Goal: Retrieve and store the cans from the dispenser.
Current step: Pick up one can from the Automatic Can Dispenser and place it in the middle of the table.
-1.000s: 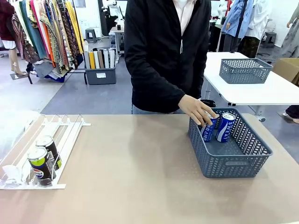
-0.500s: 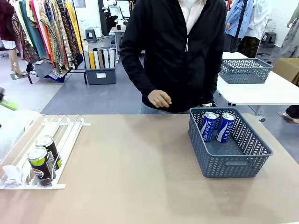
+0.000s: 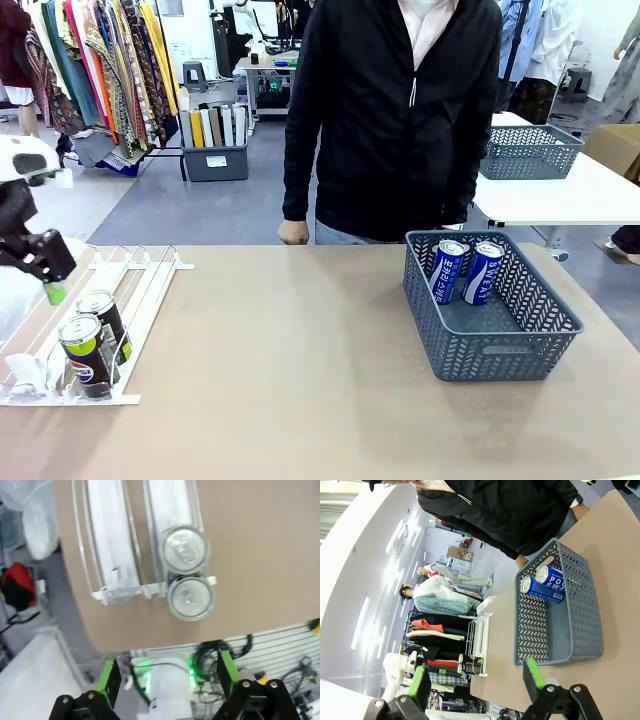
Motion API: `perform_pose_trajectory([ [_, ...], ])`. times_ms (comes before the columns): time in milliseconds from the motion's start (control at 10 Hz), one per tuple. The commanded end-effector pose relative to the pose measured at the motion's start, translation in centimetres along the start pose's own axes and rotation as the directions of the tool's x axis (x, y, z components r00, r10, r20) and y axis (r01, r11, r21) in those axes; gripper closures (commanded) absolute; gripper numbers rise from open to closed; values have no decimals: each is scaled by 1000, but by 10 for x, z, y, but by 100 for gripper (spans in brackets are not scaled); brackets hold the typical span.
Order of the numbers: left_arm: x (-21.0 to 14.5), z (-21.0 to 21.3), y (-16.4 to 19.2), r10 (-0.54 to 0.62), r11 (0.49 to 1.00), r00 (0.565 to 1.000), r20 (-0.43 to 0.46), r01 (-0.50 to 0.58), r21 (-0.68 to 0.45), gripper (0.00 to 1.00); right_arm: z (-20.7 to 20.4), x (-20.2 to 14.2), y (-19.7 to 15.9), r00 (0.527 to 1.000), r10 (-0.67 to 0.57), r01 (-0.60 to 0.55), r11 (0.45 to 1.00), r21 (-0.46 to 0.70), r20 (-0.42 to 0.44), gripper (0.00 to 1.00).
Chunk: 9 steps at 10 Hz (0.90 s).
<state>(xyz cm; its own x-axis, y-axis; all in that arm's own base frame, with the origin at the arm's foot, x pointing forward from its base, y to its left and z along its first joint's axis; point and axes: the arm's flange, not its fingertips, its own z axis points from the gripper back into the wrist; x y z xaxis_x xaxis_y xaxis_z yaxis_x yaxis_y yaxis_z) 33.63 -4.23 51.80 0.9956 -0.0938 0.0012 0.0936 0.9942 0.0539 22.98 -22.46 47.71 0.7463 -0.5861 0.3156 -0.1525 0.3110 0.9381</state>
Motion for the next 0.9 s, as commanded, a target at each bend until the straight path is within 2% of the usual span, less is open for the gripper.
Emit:
perform_pose_trajectory([
  [0, -5, 6, 8, 35, 995, 999, 42, -31, -92, 0, -1, 3, 3, 1000, 17, -18, 999, 27, 17, 0],
  [200, -5, 6, 8, 35, 995, 999, 42, -31, -92, 0, -1, 3, 3, 1000, 17, -18, 999, 27, 17, 0],
  [300, 1, 2, 1, 0, 999, 1000, 3, 0, -32, 0, -1, 3, 3, 1000, 17, -18, 999, 27, 17, 0],
  [400, 7, -6, -7, -13, 999, 1000, -16, 12, -36, 0, -1, 3, 3, 1000, 17, -18, 999, 27, 17, 0],
  [600, 15, -19, -15, 6, 1000, 1000, 23, -5, -30, 0, -1, 3, 3, 1000, 17, -18, 999, 27, 17, 0],
  [800, 26, -40, -20, -18, 999, 999, -34, 17, -38, 0, -1, 3, 3, 1000, 17, -18, 999, 27, 17, 0],
])
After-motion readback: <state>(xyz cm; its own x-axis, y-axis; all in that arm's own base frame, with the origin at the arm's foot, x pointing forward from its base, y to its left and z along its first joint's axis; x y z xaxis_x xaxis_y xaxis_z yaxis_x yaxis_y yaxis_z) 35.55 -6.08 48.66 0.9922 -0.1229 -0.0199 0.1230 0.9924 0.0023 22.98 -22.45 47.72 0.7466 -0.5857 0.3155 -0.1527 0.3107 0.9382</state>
